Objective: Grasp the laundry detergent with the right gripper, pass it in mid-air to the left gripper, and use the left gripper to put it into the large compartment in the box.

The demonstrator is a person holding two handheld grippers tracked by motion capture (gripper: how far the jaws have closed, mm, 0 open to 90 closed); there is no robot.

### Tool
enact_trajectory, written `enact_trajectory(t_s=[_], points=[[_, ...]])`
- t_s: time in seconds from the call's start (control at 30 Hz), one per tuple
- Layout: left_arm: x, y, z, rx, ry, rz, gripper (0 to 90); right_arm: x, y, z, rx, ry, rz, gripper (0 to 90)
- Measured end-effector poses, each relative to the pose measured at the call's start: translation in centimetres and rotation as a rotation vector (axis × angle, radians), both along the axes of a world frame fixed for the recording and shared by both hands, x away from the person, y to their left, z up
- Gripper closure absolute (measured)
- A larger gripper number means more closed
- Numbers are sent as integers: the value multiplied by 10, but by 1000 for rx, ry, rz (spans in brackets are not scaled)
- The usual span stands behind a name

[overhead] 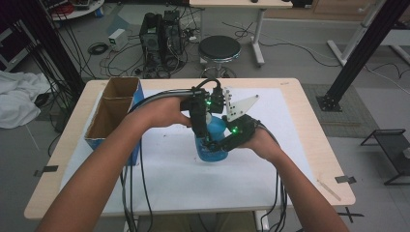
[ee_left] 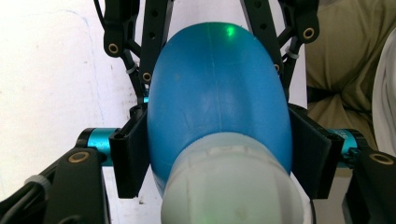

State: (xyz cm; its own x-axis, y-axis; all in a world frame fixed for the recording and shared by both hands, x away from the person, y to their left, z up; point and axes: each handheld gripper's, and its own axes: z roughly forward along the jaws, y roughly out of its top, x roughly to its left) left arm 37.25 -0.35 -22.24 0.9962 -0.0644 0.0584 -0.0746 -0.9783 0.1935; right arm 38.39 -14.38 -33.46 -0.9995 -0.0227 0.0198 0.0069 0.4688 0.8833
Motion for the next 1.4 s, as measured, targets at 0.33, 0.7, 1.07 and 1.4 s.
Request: enact_trajectory(t_s=[0.33, 0.7, 1.07, 1.4], points=[[-1, -1, 0, -2, -9, -12, 348, 0, 1, 0, 4, -5, 3, 433], [-2, -2, 0, 8, -20, -9, 368, 0, 0, 0, 6, -5, 2, 433], [-5, -6, 4, -2, -41, -18, 374, -2, -4, 3, 6, -22, -6, 433], [-9, -8, 11, -9, -36, -35, 376, -6, -6, 9, 12, -31, -20, 269]])
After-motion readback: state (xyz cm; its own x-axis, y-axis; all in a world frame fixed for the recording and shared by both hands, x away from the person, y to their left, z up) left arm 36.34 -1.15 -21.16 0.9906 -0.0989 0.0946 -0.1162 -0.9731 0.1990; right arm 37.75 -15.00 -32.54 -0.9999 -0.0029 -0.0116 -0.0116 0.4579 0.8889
